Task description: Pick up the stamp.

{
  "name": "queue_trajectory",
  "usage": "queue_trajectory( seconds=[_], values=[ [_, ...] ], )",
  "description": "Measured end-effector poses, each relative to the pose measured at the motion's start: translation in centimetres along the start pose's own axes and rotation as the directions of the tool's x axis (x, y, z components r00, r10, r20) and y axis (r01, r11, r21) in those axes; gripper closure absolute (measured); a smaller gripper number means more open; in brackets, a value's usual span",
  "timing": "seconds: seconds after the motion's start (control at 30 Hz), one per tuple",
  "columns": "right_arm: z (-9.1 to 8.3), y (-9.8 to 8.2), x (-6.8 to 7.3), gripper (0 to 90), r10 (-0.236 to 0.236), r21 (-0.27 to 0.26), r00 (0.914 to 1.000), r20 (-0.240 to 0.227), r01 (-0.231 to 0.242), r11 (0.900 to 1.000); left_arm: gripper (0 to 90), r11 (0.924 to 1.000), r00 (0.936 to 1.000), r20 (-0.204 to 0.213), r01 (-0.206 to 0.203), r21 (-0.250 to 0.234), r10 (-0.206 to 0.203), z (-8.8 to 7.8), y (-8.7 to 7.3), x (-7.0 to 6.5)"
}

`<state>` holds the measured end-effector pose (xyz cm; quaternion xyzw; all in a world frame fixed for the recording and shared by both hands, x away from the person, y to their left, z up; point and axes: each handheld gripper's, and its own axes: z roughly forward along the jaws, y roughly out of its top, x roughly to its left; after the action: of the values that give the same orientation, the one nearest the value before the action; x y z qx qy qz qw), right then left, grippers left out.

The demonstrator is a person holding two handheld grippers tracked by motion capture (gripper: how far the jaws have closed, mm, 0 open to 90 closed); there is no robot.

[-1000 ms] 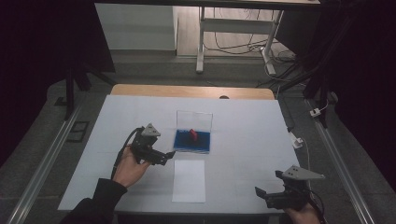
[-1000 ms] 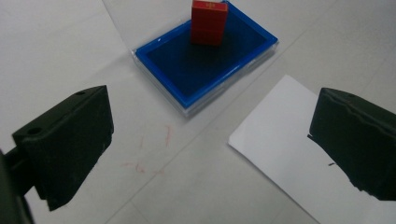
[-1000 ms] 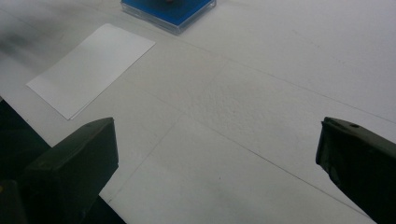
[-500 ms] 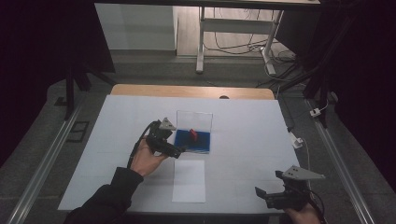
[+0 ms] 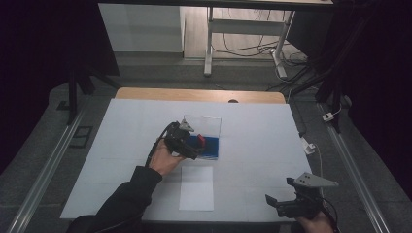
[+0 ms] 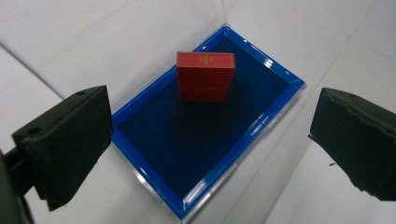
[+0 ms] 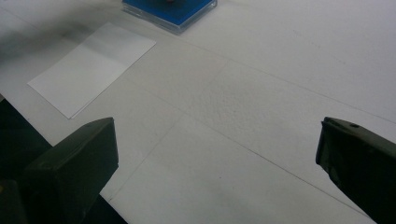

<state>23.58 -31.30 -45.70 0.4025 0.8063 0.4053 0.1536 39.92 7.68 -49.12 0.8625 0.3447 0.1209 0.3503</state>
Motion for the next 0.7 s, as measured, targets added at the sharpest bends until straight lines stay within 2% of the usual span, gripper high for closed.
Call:
queue_trajectory(
  seconds=[0.17, 0.37, 0.4, 0.43, 0.5, 0.57, 0.6, 0.63, 0.7],
  values=[
    [0.0, 0.0, 0.0, 0.0, -0.002, 0.003, 1.0000, 0.000, 0.002, 1.000, 0.0, 1.0000, 1.0000, -0.003, 0.006, 0.005, -0.006, 1.4, 0.5, 0.2],
    [0.0, 0.0, 0.0, 0.0, -0.002, 0.001, 1.0000, 0.000, 0.002, 1.000, 4.5, 0.9997, 0.9990, -0.040, -0.017, 0.016, 0.018, 2.6, 1.1, 0.1],
    [0.0, 0.0, 0.0, 0.0, -0.003, 0.000, 1.0000, 0.000, 0.003, 1.000, 10.0, 0.9996, 0.9986, -0.047, -0.022, 0.017, 0.022, 2.6, 1.2, 0.1],
    [0.0, 0.0, 0.0, 0.0, -0.003, 0.000, 1.0000, 0.000, 0.003, 1.000, 10.0, 0.9995, 0.9983, -0.050, -0.028, 0.017, 0.029, 2.6, 1.3, 0.1],
    [0.0, 0.0, 0.0, 0.0, -0.003, -0.001, 1.0000, 0.001, 0.003, 1.000, 16.6, 0.9992, 0.9980, -0.051, -0.037, 0.017, 0.038, 2.6, 1.3, 0.2],
    [0.0, 0.0, 0.0, 0.0, -0.005, 0.000, 1.0000, 0.000, 0.005, 1.000, 26.6, 0.9990, 0.9981, -0.046, -0.041, 0.018, 0.042, 2.6, 1.4, 0.2],
    [0.0, 0.0, 0.0, 0.0, -0.005, 0.000, 1.0000, 0.000, 0.005, 1.000, 26.6, 0.9989, 0.9979, -0.048, -0.043, 0.019, 0.044, 2.5, 1.4, 0.2],
    [0.0, 0.0, 0.0, 0.0, -0.008, 0.004, 1.0000, 0.001, 0.008, 1.000, 34.1, 0.9989, 0.9983, -0.040, -0.042, 0.017, 0.043, 2.5, 1.4, 0.2],
    [0.0, 0.0, 0.1, 0.0, -0.010, 0.005, 0.9999, 0.001, 0.010, 1.000, 38.6, 0.9991, 0.9987, -0.033, -0.038, 0.020, 0.039, 2.5, 1.5, 0.2]
  ],
)
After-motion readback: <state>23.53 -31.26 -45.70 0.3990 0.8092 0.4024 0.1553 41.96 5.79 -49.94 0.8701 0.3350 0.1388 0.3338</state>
